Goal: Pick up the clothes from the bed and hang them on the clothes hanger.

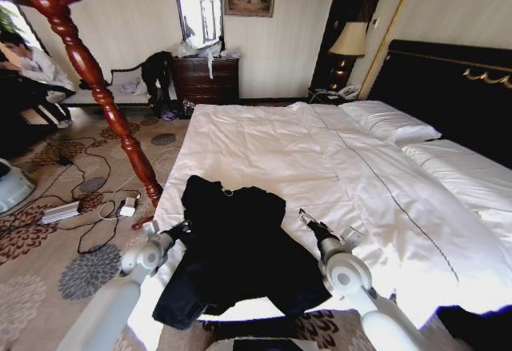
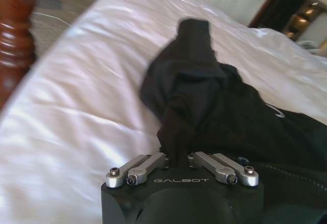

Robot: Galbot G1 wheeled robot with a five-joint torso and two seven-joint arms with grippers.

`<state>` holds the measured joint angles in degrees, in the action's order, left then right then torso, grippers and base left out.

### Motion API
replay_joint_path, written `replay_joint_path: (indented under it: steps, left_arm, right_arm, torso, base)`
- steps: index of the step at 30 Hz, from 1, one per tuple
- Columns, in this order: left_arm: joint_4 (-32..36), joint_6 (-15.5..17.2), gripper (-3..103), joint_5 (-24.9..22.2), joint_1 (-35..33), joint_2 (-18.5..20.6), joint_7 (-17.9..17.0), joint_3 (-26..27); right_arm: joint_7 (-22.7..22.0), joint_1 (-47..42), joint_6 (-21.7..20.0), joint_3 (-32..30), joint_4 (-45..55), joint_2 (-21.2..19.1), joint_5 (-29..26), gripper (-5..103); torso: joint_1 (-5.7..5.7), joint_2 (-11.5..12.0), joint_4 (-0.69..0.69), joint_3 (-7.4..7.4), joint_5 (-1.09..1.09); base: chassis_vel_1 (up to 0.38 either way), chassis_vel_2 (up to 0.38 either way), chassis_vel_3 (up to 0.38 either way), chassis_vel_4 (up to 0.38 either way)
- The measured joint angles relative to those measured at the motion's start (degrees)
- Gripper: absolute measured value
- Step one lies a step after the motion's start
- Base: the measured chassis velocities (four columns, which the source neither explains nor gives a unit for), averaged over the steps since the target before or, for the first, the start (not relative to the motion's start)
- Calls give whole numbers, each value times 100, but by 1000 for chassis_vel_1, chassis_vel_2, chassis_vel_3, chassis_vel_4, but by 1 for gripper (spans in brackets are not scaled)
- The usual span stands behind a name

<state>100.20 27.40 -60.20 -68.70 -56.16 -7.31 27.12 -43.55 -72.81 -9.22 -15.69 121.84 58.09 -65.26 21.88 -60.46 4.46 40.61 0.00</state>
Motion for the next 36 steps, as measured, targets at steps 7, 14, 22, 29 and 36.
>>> replay_joint_path:
  steps: [7,14,22,29,36]
  left_arm:
    - [-40,405,38,-191,272,350,-457,299]
    - [190,462,59,66,76,296,-493,551]
    - [1303,178,92,646,-868,-1,-243,1189]
    - [2010,18,100,938,-1447,-431,-192,1742]
    - [2580,77,100,925,-1797,-678,-346,2171]
  right_arm:
    - [244,964,60,446,-548,-330,-724,100]
    - [981,2787,-318,1774,-1732,-743,-1455,100]
    - [4577,5360,-626,3878,-4193,-330,-1208,100]
    - [6712,6566,-624,5005,-6299,1123,-58,100]
    - [8661,7163,-583,5247,-8615,2395,2168,100]
  torso:
    - [0,0,6,0,0]
    - [0,1,6,1,-1]
    - [0,1,0,1,0]
    - [2,1,-7,2,0]
    - [0,1,7,1,0]
  base:
    - [0,0,0,0]
    - [0,0,0,0]
    - [0,0,0,0]
    - [0,0,0,0]
    - [0,0,0,0]
